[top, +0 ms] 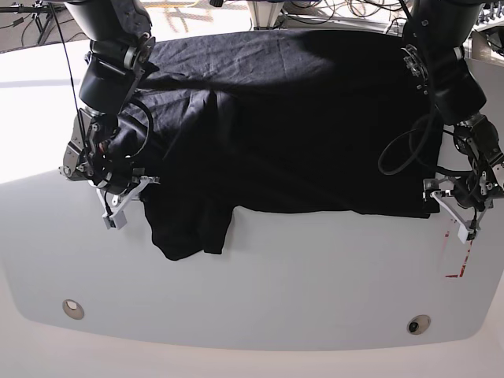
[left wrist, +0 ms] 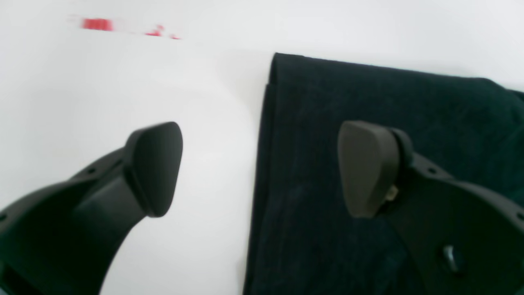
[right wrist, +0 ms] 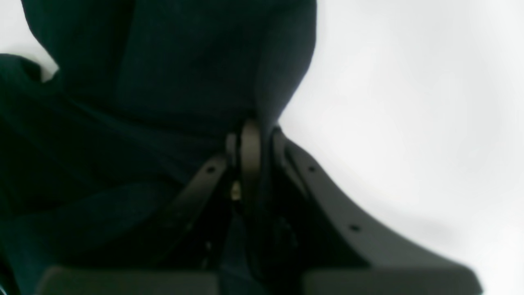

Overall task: Fold the T-shirt properly
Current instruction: 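Fold the grasped shirt edge over onto the rest with both grippers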

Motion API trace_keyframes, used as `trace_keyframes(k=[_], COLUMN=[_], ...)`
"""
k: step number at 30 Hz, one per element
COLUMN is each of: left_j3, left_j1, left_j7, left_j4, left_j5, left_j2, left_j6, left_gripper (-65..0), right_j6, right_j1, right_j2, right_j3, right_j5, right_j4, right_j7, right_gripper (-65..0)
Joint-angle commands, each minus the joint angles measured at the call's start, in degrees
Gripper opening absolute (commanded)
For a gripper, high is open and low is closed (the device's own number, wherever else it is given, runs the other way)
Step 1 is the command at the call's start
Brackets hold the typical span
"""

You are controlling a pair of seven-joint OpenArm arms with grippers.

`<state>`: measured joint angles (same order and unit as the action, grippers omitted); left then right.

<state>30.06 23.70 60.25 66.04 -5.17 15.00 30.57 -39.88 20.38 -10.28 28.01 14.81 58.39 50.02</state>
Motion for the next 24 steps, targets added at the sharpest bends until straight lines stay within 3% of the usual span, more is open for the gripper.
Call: trace_keyframes(k=[1,8,19,23,24], left_j3=[0.13,0.13,-3.12,-5.84,-6.46], left_j1=[2.8,3.42,3.33,3.33,3.42], left_j7=[-2.27,-6.23,-6.49,-6.49,-6.49], left_j4=[-3.32,-11.05,-12.11,-11.93,-11.84], left_j5=[-0.15,-0.06,-0.24,-0.24,-0.24], left_j2=[1.13,1.21,0.16,-0.89,-1.6], left_j6=[-0.28,-0.63,0.6,2.97,3.67], left_gripper=[-8.9,-8.9,-9.2,-15.4,-21.2], right_j6=[-0.12,-0.12,-0.12,-0.12,-0.12], right_j1=[1.2,1.11,1.11,1.11,1.2], right_j2=[-0.66,-0.66,-1.36,-1.54,-1.54], right_j3=[-0.01,-0.01,-0.01,-0.01,-0.01], right_j5=[0.09,0.09,0.09,0.09,0.09], right_j4=[0.82,0.99,1.08,1.08,1.17], right_j7=[-0.31,-0.22,-0.22,-0.22,-0.22], right_gripper=[-62.3,-62.3,-62.3,-62.3,-62.3])
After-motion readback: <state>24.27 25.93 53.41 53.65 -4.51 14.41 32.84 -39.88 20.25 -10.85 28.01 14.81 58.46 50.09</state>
